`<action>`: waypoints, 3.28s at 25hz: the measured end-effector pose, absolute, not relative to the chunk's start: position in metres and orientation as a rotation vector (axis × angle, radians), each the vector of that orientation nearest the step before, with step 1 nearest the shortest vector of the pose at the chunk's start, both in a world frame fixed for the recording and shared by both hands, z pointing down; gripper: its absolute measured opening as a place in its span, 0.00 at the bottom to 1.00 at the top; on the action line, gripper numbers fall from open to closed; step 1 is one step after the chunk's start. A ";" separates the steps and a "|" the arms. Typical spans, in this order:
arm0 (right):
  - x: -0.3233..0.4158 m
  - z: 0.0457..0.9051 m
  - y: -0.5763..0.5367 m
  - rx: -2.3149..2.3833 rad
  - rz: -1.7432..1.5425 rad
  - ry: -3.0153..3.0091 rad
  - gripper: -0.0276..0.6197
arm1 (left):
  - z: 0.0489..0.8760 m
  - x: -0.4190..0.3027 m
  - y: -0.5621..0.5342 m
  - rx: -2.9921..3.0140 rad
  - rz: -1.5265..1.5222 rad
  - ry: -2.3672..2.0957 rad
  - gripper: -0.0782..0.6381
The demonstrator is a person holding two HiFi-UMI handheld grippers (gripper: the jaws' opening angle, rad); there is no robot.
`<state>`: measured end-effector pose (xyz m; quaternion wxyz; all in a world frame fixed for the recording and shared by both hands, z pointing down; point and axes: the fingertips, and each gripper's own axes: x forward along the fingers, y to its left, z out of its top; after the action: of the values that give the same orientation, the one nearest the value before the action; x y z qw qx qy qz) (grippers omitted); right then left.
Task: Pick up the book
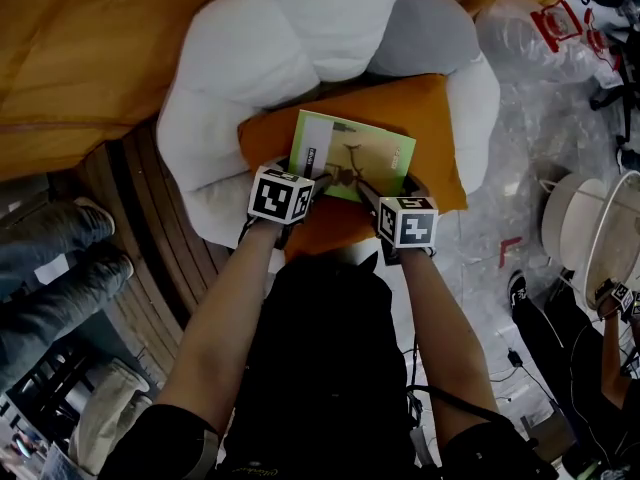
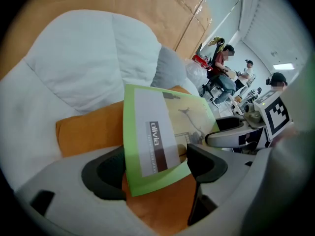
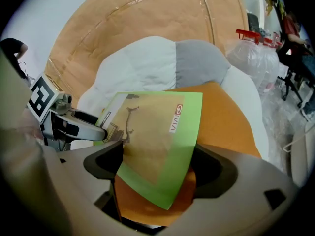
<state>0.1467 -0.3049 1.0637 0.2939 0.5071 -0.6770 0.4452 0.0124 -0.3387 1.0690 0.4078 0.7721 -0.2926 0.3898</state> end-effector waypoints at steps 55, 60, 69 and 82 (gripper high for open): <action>0.140 0.202 -0.296 1.931 -0.365 -2.485 0.68 | 0.215 0.001 -0.315 2.915 -0.039 -1.616 0.64; 0.133 0.207 -0.299 1.932 -0.369 -2.487 0.68 | 0.221 -0.006 -0.318 2.909 -0.046 -1.602 0.64; 0.131 0.208 -0.298 1.941 -0.350 -2.501 0.68 | 0.217 -0.008 -0.317 2.920 -0.024 -1.612 0.64; 0.132 0.211 -0.300 1.941 -0.364 -2.501 0.68 | 0.218 -0.008 -0.321 2.902 -0.037 -1.594 0.64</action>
<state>0.1316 -0.3001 0.2107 -0.0228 0.6090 -0.7846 -0.1142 -0.0079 -0.3211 0.2179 -0.0849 0.8733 -0.4797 -0.0111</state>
